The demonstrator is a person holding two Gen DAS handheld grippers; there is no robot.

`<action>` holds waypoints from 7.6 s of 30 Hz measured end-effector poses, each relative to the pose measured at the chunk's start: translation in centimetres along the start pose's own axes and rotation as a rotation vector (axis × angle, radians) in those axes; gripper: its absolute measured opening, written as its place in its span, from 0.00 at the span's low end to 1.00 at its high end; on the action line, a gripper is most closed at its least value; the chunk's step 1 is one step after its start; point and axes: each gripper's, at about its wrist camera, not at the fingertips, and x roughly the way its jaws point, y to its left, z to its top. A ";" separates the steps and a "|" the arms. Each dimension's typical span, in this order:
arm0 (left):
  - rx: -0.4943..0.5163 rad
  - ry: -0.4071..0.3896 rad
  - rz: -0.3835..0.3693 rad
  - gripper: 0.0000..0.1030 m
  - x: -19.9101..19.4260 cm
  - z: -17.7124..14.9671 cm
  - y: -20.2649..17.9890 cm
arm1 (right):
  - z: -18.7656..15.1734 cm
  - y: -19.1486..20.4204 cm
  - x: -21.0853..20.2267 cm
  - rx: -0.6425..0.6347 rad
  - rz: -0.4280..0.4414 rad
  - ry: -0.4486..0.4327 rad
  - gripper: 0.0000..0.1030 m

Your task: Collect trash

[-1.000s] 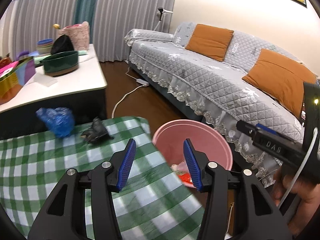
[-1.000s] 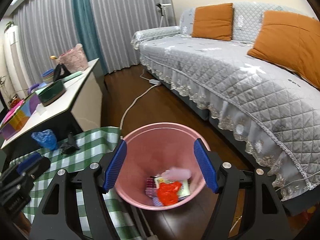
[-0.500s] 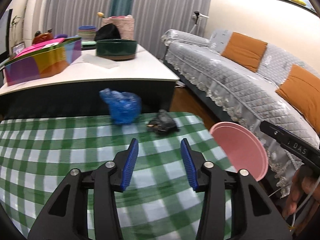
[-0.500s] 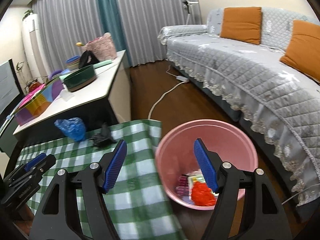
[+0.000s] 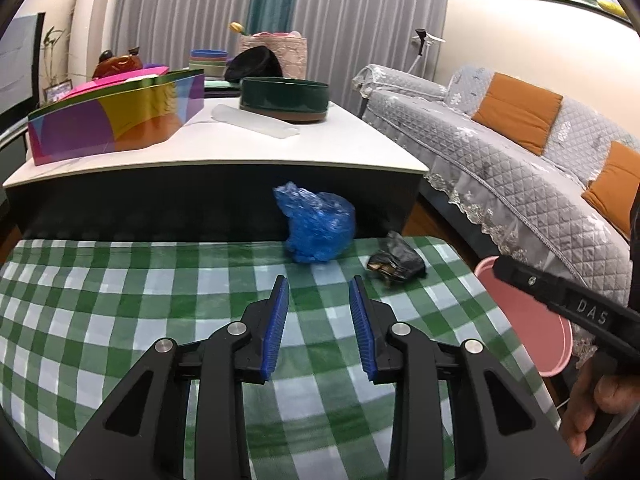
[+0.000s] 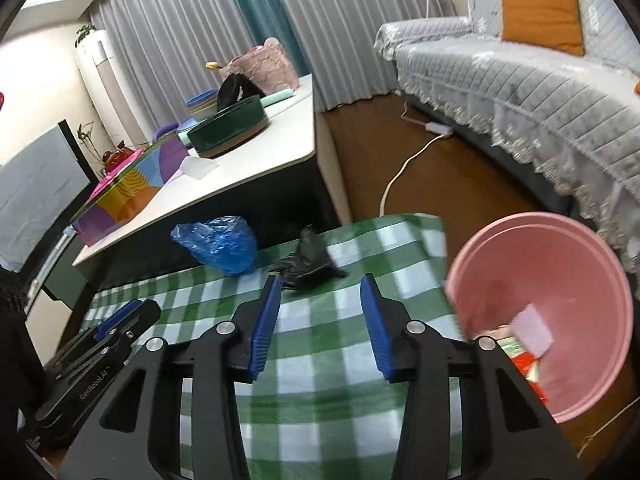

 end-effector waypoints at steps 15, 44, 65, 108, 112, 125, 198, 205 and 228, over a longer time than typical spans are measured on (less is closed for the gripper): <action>-0.060 -0.018 0.004 0.31 4.2 2.6 1.7 | 1.1 -0.9 7.3 0.160 0.056 0.084 0.41; -0.066 0.035 -0.057 0.03 7.2 4.3 0.9 | 1.5 -0.3 8.0 0.137 0.041 0.096 0.17; -0.001 -0.039 -0.062 0.02 -4.6 4.8 -2.2 | 3.3 -1.0 -6.9 0.001 -0.035 -0.042 0.17; 0.091 -0.024 -0.157 0.02 -7.6 -2.0 -14.4 | 7.5 -10.0 -19.0 -0.265 -0.165 -0.162 0.17; 0.105 -0.011 -0.174 0.02 -6.4 -1.8 -16.0 | 7.8 -10.7 -18.7 -0.259 -0.185 -0.156 0.17; 0.141 0.021 -0.230 0.02 -2.7 -0.9 -20.1 | 8.3 -13.8 -17.2 -0.198 -0.234 -0.109 0.17; 0.150 -0.114 -0.081 0.92 -18.9 -1.2 -12.1 | 1.3 -5.2 -24.0 -0.158 -0.248 -0.201 0.95; 0.063 -0.097 0.046 0.92 -23.7 -7.8 -7.8 | -6.0 -2.5 -26.8 -0.147 -0.272 -0.197 0.95; -0.005 -0.037 0.178 0.92 -24.5 -12.3 -5.3 | -12.3 2.5 -23.1 -0.291 -0.290 -0.096 0.95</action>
